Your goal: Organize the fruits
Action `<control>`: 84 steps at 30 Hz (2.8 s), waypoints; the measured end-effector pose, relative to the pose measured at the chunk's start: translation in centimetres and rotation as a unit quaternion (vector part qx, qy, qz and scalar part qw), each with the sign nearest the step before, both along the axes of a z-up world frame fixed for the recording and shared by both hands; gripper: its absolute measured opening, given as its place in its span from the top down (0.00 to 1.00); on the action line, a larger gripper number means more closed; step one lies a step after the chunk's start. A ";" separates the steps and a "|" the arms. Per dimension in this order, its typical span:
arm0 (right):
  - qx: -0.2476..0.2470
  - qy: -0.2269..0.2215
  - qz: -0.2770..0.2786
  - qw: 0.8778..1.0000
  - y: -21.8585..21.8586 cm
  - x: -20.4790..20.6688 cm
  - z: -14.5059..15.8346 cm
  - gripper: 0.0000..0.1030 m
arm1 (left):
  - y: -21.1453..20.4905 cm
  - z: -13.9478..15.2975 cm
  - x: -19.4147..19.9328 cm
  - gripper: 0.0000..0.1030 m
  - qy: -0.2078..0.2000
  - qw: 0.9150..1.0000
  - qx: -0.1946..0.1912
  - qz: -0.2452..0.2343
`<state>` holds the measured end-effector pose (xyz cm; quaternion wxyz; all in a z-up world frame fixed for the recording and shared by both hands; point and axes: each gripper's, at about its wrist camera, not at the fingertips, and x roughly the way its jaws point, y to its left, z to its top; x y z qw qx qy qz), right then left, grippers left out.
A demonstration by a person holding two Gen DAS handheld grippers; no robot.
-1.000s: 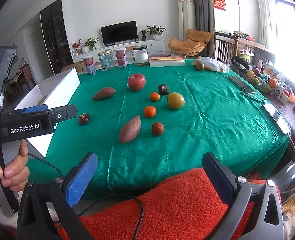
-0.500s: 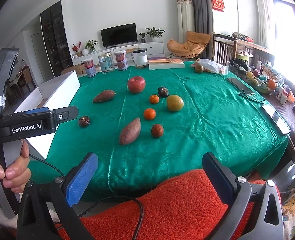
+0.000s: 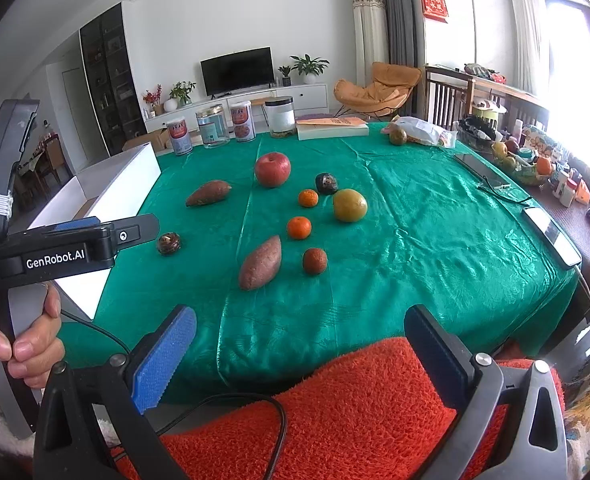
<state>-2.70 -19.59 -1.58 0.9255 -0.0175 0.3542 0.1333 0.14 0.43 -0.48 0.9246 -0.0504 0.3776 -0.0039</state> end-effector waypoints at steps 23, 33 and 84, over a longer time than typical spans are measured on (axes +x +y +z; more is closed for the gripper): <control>0.000 0.000 0.000 1.000 0.0 0.0 0.0 0.00 | 0.4 -0.2 0.1 0.01 -0.001 1.000 -0.005 0.005; 0.000 -0.001 0.000 1.000 0.0 -0.1 0.0 0.00 | 0.4 -0.2 0.1 0.01 -0.001 1.000 -0.005 0.005; -0.016 -0.007 0.046 0.999 -1.4 3.9 1.1 0.00 | 3.1 -5.1 1.9 0.01 0.084 0.996 -0.037 0.023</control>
